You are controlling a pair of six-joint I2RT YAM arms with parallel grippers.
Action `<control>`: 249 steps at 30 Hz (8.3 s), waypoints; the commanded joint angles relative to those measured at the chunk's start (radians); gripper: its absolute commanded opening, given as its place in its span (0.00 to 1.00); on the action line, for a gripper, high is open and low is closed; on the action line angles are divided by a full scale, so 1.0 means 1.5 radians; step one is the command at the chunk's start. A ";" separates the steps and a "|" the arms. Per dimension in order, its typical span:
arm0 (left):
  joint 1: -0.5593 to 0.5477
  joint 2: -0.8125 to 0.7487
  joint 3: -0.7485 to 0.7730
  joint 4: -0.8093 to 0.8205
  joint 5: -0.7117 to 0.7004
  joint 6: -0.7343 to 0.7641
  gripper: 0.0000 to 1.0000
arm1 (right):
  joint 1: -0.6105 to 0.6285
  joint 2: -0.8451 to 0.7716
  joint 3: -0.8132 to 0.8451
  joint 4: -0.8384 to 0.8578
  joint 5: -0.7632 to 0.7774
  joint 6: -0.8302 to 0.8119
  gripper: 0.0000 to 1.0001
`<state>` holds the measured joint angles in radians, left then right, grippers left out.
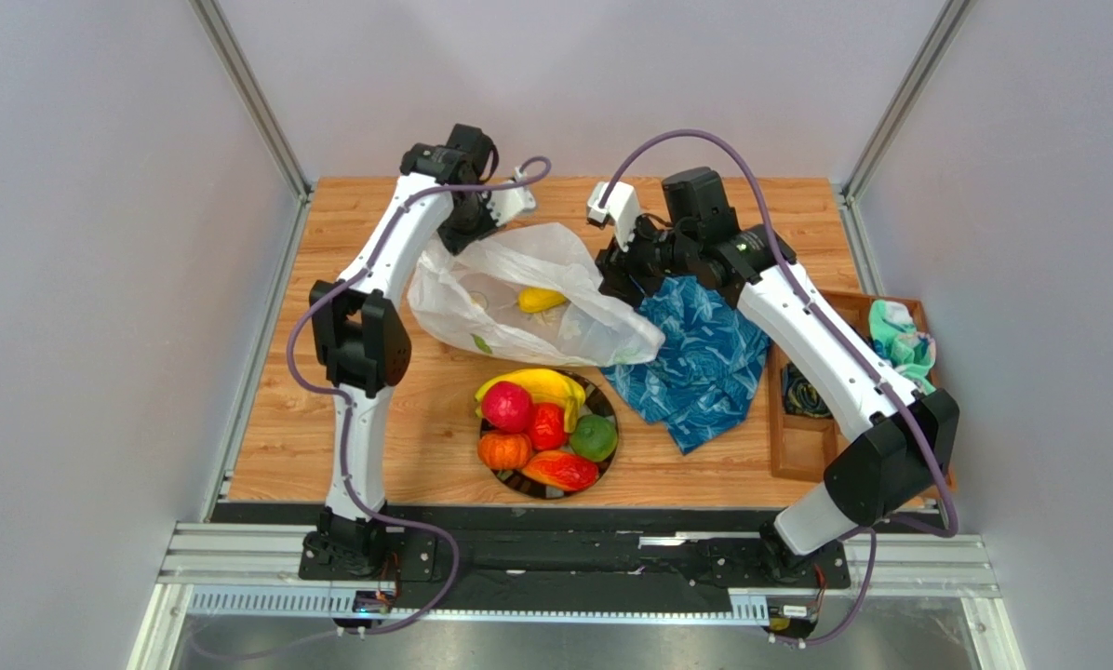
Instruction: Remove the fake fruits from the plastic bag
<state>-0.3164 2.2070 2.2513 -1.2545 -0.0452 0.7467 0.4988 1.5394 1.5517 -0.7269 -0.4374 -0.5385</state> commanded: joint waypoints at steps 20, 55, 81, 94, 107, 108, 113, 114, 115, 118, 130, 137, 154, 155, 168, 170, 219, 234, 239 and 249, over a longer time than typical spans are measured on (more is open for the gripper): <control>0.017 -0.546 -0.214 -0.122 0.161 -0.169 0.00 | 0.273 0.170 0.173 0.146 0.003 0.108 0.43; 0.160 -0.791 -0.609 -0.200 0.184 -0.239 0.00 | 0.366 0.658 0.382 0.468 -0.053 0.933 0.72; 0.156 -0.626 -0.281 -0.124 0.408 -0.221 0.00 | 0.383 0.580 0.244 0.667 -0.168 1.042 0.77; 0.156 -0.652 -0.199 -0.078 0.510 -0.304 0.00 | 0.400 0.671 0.305 0.677 -0.106 1.139 0.88; 0.156 -0.636 -0.195 -0.115 0.446 -0.251 0.00 | 0.385 0.711 0.356 0.685 -0.111 1.098 0.31; 0.156 -0.645 -0.212 -0.118 0.405 -0.242 0.00 | 0.379 0.689 0.350 0.680 -0.117 1.085 0.27; 0.158 -0.757 -0.367 -0.111 0.270 -0.193 0.00 | 0.325 0.599 0.330 0.527 -0.070 0.957 0.10; 0.159 -0.801 -0.391 -0.102 0.238 -0.195 0.00 | 0.317 0.576 0.316 0.523 -0.063 0.940 0.09; 0.159 -0.824 -0.414 -0.092 0.227 -0.199 0.00 | 0.308 0.568 0.312 0.518 -0.058 0.932 0.08; 0.159 -0.881 -0.483 -0.068 0.185 -0.218 0.00 | 0.276 0.550 0.319 0.494 -0.043 0.894 0.05; 0.162 -0.987 -0.780 0.034 0.083 -0.241 0.00 | 0.233 0.459 0.228 0.414 -0.041 0.814 0.02; 0.162 -0.976 -0.848 0.082 0.002 -0.237 0.00 | 0.269 0.443 0.168 0.380 -0.005 0.793 0.42; 0.163 -0.975 -0.840 0.068 0.039 -0.227 0.00 | 0.288 0.494 0.271 0.319 0.132 0.713 0.35; 0.163 -0.973 -0.838 0.068 0.045 -0.226 0.00 | 0.287 0.495 0.277 0.314 0.141 0.706 0.34; 0.163 -0.969 -0.820 0.053 0.081 -0.214 0.00 | 0.288 0.495 0.216 0.249 0.191 0.681 0.36; 0.163 -0.969 -0.816 0.052 0.087 -0.213 0.00 | 0.288 0.498 0.211 0.251 0.194 0.682 0.38; 0.163 -0.929 -0.760 -0.081 0.278 -0.165 0.00 | 0.297 0.595 0.264 0.383 0.096 0.844 0.59; 0.163 -0.923 -0.746 -0.086 0.262 -0.171 0.00 | 0.285 0.613 0.282 0.478 0.011 0.895 0.15; 0.163 -0.924 -0.747 -0.052 0.244 -0.180 0.00 | 0.256 0.543 0.228 0.474 -0.019 0.861 0.05; 0.163 -0.931 -0.746 -0.005 0.208 -0.188 0.00 | 0.227 0.388 0.098 0.437 -0.033 0.820 0.00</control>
<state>-0.0769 0.8223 1.0969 -1.3060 0.2878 0.4835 0.8387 2.2654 1.7504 -0.0750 -0.4622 0.7315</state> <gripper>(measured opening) 0.006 0.007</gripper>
